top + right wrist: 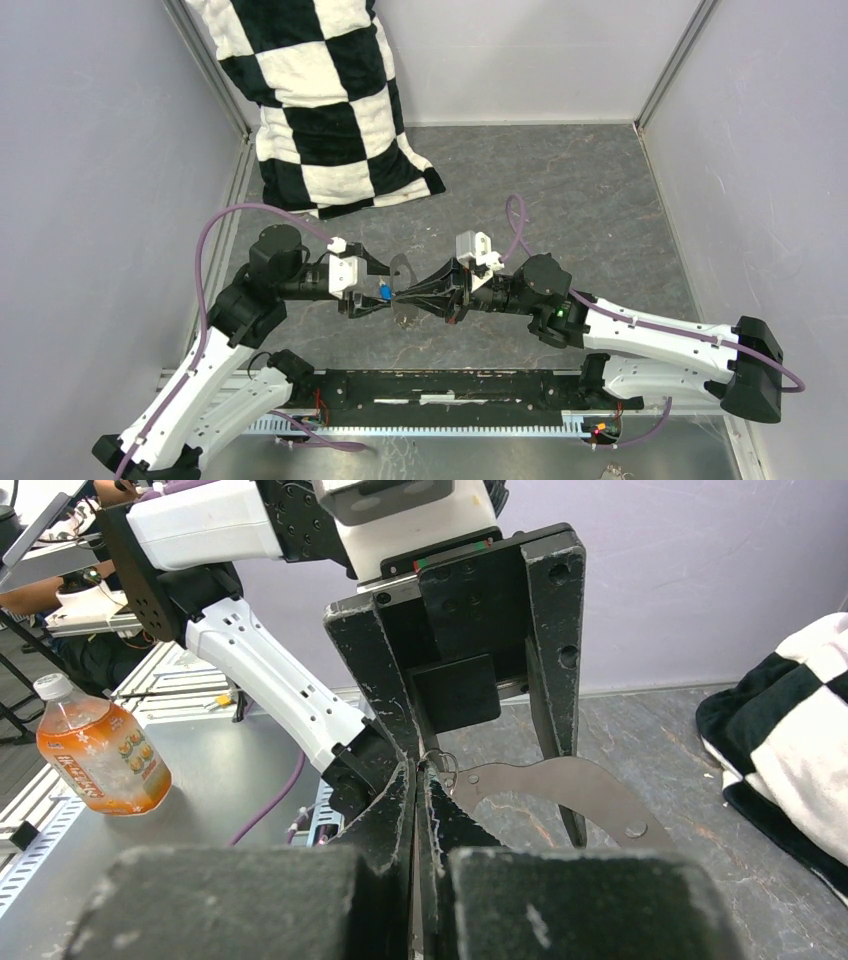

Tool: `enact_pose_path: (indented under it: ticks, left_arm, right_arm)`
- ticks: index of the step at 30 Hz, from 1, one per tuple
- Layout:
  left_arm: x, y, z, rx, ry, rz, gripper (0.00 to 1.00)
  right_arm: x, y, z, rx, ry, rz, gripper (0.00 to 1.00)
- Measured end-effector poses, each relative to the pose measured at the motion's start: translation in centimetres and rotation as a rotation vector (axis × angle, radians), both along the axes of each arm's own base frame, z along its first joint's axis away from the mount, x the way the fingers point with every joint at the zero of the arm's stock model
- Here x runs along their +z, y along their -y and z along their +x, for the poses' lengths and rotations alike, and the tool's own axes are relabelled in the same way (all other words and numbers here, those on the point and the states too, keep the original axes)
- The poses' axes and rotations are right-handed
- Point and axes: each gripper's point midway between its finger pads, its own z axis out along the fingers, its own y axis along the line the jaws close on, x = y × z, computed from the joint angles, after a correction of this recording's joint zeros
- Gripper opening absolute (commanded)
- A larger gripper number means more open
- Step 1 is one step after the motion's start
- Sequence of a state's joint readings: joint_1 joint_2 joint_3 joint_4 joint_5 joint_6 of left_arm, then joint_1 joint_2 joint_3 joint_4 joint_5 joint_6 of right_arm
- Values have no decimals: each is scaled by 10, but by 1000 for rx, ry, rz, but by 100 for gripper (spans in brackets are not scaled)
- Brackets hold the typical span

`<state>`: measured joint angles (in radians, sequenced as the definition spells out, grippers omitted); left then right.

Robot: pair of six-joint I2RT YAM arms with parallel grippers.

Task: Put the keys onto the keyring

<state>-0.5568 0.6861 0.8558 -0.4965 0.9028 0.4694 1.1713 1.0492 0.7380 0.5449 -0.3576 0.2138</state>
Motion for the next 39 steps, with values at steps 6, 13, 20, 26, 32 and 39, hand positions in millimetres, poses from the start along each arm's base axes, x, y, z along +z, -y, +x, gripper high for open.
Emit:
enact_pose_path:
  ticks: [6, 13, 20, 26, 32, 39]
  left_arm:
    - [-3, -5, -1, 10, 69, -1, 61]
    - [-3, -3, 7, 20, 116, -6, 63]
    - [-9, 2, 18, 26, 111, 10, 76]
    - [-3, -1, 26, 71, 154, 6, 91]
    - [3, -5, 26, 85, 217, 6, 100]
    - [21, -11, 22, 68, 307, 21, 100]
  right_arm:
    - [0, 2, -1, 1, 4, 3, 1]
    - [4, 4, -3, 0, 23, 15, 1]
    - [6, 6, -4, 0, 48, 18, 1]
    - [11, 14, -6, -6, 81, 20, 1]
    - [4, 15, -13, 34, 110, -35, 0]
    - [8, 15, -23, 96, 152, -96, 0]
